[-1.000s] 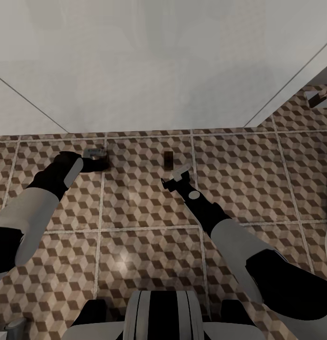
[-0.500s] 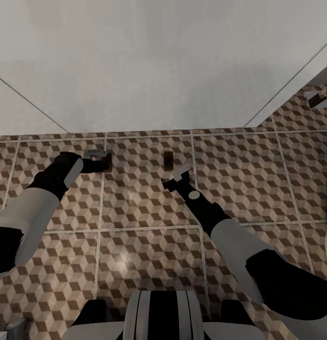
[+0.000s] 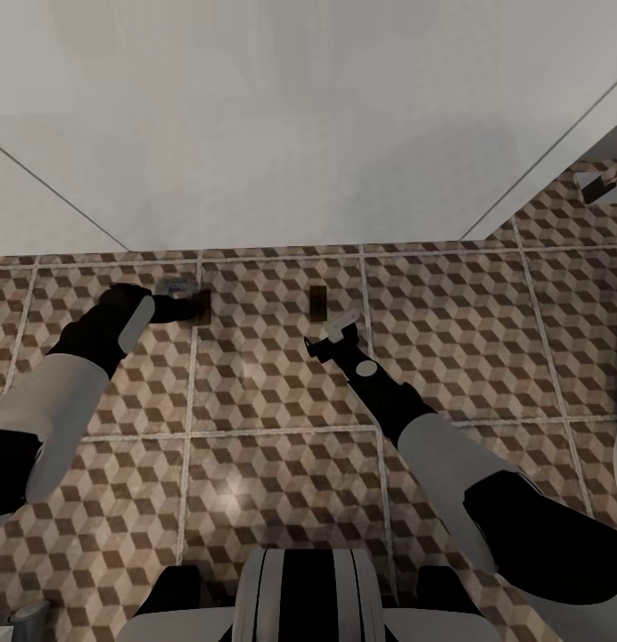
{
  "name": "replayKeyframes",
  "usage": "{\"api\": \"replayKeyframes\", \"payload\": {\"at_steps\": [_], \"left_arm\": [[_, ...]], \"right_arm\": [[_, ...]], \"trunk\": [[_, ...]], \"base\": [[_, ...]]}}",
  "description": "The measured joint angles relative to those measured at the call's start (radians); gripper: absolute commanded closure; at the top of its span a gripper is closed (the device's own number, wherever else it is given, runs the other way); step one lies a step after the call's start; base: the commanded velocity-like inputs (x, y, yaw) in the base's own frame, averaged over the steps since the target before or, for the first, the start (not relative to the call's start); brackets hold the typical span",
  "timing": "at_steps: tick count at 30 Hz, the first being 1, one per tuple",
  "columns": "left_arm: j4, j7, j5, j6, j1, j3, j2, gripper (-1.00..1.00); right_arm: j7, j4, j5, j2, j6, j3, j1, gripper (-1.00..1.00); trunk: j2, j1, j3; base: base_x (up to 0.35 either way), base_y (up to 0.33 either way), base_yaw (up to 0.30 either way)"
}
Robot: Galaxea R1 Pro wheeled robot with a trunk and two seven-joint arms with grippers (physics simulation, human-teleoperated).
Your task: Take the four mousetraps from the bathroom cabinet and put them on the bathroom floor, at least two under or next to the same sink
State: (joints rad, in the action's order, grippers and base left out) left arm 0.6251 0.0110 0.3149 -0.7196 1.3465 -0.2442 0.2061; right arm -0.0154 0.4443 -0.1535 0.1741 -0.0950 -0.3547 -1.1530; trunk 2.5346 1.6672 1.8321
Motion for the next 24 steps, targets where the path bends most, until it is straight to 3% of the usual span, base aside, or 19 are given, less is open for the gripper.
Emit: {"api": "replayKeyframes", "payload": {"at_steps": [11, 24], "left_arm": [[0.087, 0.003, 0.003, -0.001, 0.0, -0.005, 0.01, -1.0], [0.094, 0.003, 0.002, -0.001, 0.0, -0.007, 0.012, -1.0]], "right_arm": [[0.0, 0.0, 0.0, 0.0, 0.0, 0.0, 0.0, -1.0], [0.0, 0.0, -0.001, 0.0, 0.001, 0.0, 0.0, -1.0]], "trunk": [[0.0, 0.0, 0.0], [0.0, 0.001, 0.0]], "base": [[-0.02, 0.0, 0.0], [-0.279, 0.0, 0.0]]}}
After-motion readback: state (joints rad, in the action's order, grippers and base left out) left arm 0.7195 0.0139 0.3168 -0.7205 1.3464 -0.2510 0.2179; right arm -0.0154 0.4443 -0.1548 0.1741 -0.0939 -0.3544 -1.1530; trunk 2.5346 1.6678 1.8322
